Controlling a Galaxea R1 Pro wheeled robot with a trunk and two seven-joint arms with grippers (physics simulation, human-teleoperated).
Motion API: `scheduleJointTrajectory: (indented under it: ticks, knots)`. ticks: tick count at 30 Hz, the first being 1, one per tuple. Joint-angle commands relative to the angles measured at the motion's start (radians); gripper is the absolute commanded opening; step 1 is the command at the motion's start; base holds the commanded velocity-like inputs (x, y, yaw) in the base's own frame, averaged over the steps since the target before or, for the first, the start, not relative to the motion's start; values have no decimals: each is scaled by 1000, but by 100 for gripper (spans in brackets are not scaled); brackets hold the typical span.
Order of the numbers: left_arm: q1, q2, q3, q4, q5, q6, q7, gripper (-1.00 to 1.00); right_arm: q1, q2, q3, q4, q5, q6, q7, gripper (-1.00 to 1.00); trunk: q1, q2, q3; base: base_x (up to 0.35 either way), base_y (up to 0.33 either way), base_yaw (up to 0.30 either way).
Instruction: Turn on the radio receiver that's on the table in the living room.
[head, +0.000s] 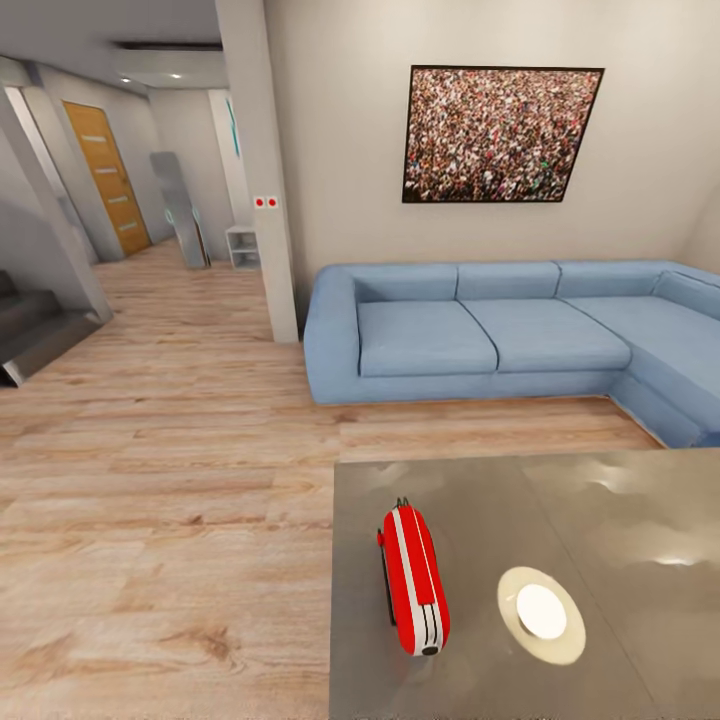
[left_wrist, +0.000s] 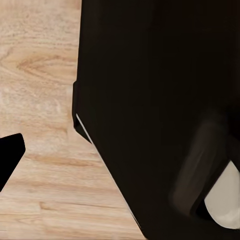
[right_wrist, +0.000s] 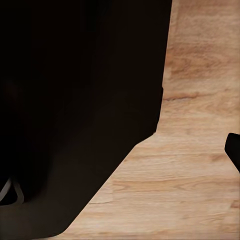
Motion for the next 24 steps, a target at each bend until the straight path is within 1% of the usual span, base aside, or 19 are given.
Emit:
scheduleJointTrajectory:
  ticks: [1, 8, 19, 24]
  knots:
    - [0, 0, 0, 0, 6, 0, 0, 100, 0, 0, 0, 0, 0, 0, 0, 100, 0, 0, -2, 0, 0, 0]
    - [0, 0, -1, 0, 19, 1, 0, 100, 0, 0, 0, 0, 0, 0, 0, 100, 0, 0, -13, 0, 0, 0]
    - [0, 0, -3, -3, 19, 0, -8, 100, 0, 0, 0, 0, 0, 0, 0, 100, 0, 0, -30, 0, 0, 0]
    - [0, 2, -4, -5, 19, 0, -10, 100, 0, 0, 0, 0, 0, 0, 0, 100, 0, 0, -34, 0, 0, 0]
